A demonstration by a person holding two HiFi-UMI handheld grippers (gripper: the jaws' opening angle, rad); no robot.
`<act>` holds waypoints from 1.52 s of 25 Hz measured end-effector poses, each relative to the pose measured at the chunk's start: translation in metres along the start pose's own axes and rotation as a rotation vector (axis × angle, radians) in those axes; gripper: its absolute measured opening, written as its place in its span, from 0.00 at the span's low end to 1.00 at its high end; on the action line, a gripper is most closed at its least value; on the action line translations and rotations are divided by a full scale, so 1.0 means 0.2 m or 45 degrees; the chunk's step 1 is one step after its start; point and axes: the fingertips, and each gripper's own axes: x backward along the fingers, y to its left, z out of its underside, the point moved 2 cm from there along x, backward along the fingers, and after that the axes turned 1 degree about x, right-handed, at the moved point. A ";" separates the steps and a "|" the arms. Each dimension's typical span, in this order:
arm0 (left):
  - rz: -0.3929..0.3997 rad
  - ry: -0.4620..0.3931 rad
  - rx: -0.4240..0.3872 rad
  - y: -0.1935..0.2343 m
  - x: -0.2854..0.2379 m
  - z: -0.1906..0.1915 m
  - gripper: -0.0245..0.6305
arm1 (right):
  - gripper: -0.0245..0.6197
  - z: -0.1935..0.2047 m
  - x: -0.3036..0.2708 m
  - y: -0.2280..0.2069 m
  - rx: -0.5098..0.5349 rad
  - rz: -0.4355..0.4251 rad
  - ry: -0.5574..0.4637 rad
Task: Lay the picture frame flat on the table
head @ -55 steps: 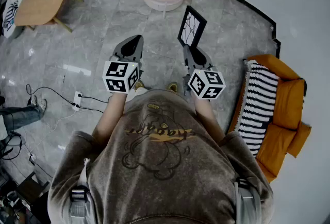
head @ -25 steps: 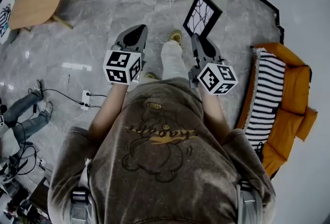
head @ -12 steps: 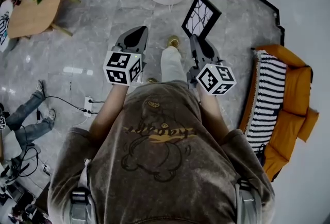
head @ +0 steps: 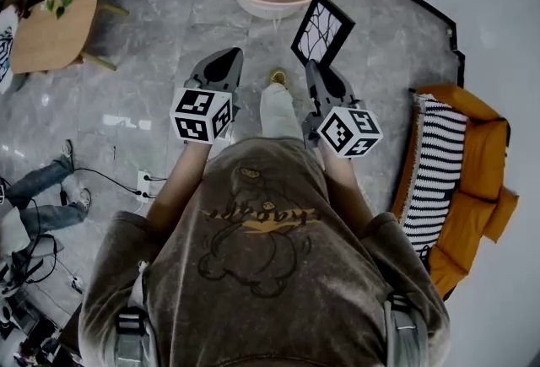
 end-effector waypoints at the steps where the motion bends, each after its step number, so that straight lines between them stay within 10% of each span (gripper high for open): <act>1: 0.002 0.000 -0.001 0.00 -0.01 0.00 0.06 | 0.15 0.01 0.00 -0.01 0.000 -0.003 0.001; 38: -0.091 0.010 0.102 0.43 -1.01 -0.68 0.06 | 0.15 -0.72 -1.05 -0.52 0.028 -0.149 0.129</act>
